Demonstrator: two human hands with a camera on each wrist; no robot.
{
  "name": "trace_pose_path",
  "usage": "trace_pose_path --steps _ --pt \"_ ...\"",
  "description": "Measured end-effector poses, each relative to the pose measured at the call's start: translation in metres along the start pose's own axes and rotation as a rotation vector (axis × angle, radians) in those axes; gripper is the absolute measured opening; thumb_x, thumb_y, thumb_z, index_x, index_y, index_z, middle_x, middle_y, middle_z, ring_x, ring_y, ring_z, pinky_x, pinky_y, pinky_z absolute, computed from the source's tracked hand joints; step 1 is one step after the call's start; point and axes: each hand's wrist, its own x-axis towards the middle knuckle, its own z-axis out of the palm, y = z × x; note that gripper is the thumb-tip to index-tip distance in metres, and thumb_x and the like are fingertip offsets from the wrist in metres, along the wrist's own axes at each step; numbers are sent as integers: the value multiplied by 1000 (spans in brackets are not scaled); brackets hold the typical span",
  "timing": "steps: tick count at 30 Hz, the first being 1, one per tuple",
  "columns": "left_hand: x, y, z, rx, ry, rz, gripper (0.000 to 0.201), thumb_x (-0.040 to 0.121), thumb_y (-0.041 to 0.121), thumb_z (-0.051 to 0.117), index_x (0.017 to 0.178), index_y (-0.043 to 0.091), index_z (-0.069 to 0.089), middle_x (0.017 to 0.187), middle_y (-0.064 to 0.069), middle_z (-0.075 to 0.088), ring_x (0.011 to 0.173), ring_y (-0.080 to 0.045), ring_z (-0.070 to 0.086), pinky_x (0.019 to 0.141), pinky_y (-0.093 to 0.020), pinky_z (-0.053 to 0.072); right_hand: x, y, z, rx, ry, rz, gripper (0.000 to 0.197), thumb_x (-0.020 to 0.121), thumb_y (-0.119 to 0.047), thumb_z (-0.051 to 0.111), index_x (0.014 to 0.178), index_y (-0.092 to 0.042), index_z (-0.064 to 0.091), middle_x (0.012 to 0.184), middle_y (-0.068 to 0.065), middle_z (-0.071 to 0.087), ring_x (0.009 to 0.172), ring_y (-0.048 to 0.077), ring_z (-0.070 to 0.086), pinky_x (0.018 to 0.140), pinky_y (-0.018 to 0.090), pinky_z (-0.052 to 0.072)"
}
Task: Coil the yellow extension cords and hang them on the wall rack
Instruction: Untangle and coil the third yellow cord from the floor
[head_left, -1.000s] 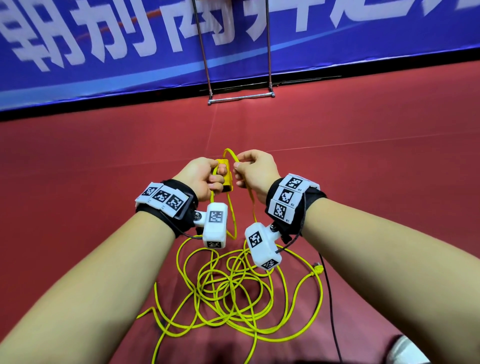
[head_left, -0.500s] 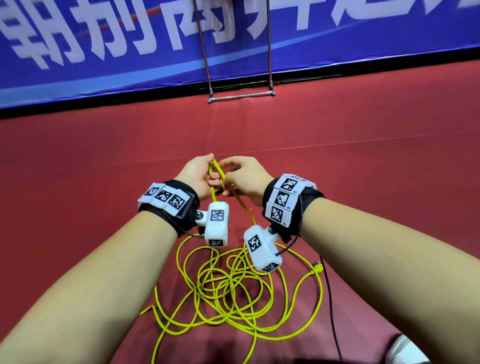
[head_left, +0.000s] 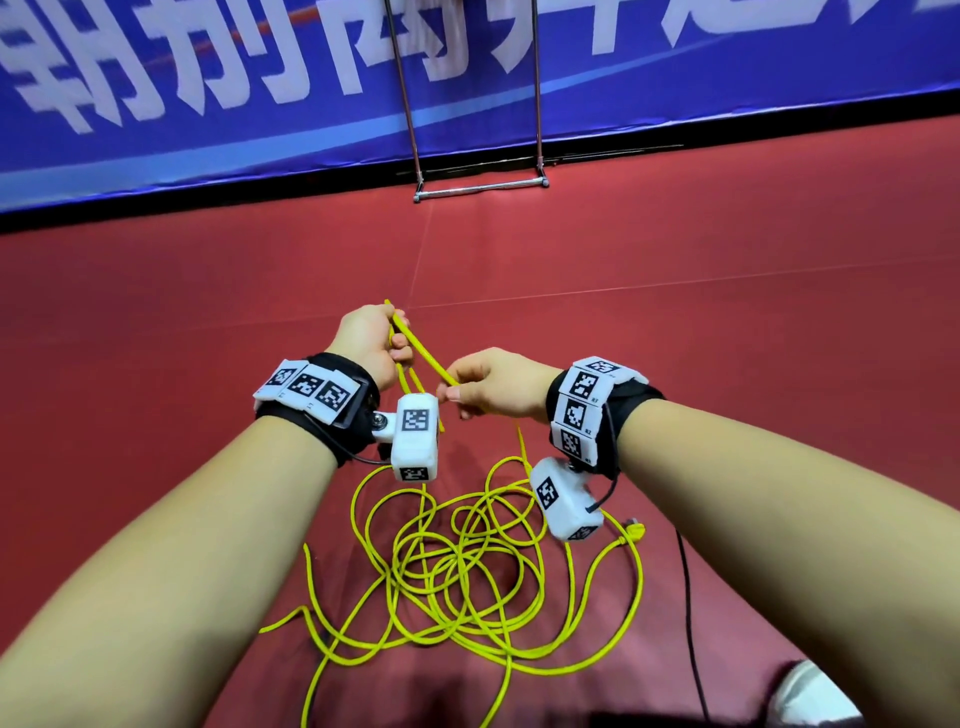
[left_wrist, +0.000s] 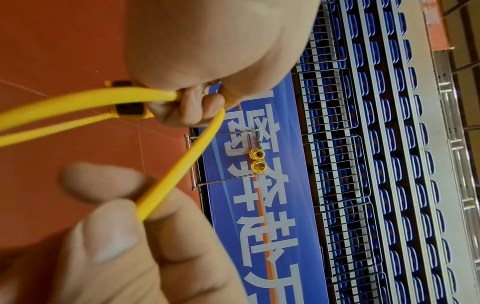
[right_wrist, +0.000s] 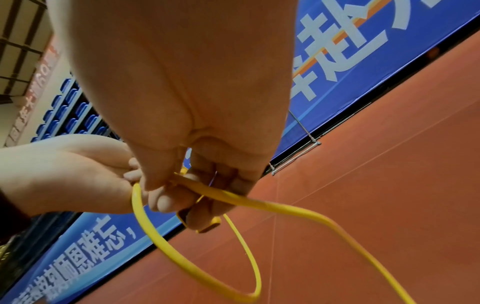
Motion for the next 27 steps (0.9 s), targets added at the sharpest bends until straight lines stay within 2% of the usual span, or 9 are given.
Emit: trace_pose_path --steps 2,5,8,10,12,14,20,24,27 --pt "-2 -1 0 55 23 -32 39 104 28 34 68 15 43 50 5 36 36 -8 23 36 -20 21 -2 -6 3 -33 -7 -47 10 98 -9 56 93 -2 62 69 10 54 62 21 53 65 28 43" --pt "-2 -2 -2 32 16 -44 39 104 27 35 68 14 43 58 4 39 41 -9 23 44 -19 19 -2 -13 8 -50 -12 -107 19 99 -8 53 80 -10 57 62 5 44 48 15 45 49 21 43" --pt "-2 -3 -4 1 -40 -54 41 104 26 32 66 14 41 57 3 38 35 -10 24 44 -21 19 -2 -14 10 -79 -21 -103 25 100 -10 52 75 -14 56 60 6 41 50 17 39 48 22 39" --pt "-6 -2 -4 14 -67 -53 43 104 23 30 63 14 38 58 2 34 35 -12 24 41 -20 20 -2 -14 10 -87 -26 -90 23 100 -11 52 78 -6 55 58 5 40 49 16 37 46 20 36" --pt "-4 -1 -4 7 -77 -61 42 102 19 29 61 14 37 57 0 31 38 -15 26 50 -23 28 -1 -13 10 -107 -25 -82 26 101 -15 52 89 8 56 57 4 41 46 13 37 44 19 35" --pt "-2 0 -5 -8 -58 -67 38 98 13 29 61 14 38 56 -2 32 45 -17 28 57 -26 35 1 -10 11 -149 -35 -75 32 100 -20 53 99 12 57 56 4 45 46 15 41 45 21 37" --pt "-4 -1 -1 -15 -17 -95 39 97 11 27 61 15 38 53 1 34 45 -16 37 48 -22 37 1 -1 16 -170 -89 -39 29 98 -21 56 97 8 61 61 11 55 55 23 53 51 26 46" --pt "-7 10 -7 -181 -2 -127 32 91 5 21 65 16 34 50 2 29 34 -13 23 34 -15 19 -1 9 11 -276 -171 -30 20 95 -10 59 75 -15 59 58 3 59 52 16 56 57 21 46" --pt "-12 23 -12 -230 1 -79 30 90 6 22 65 17 33 51 4 28 33 -12 21 33 -16 14 -4 33 2 -422 -129 66 15 93 -19 64 79 -19 64 65 3 64 56 10 57 59 19 43"
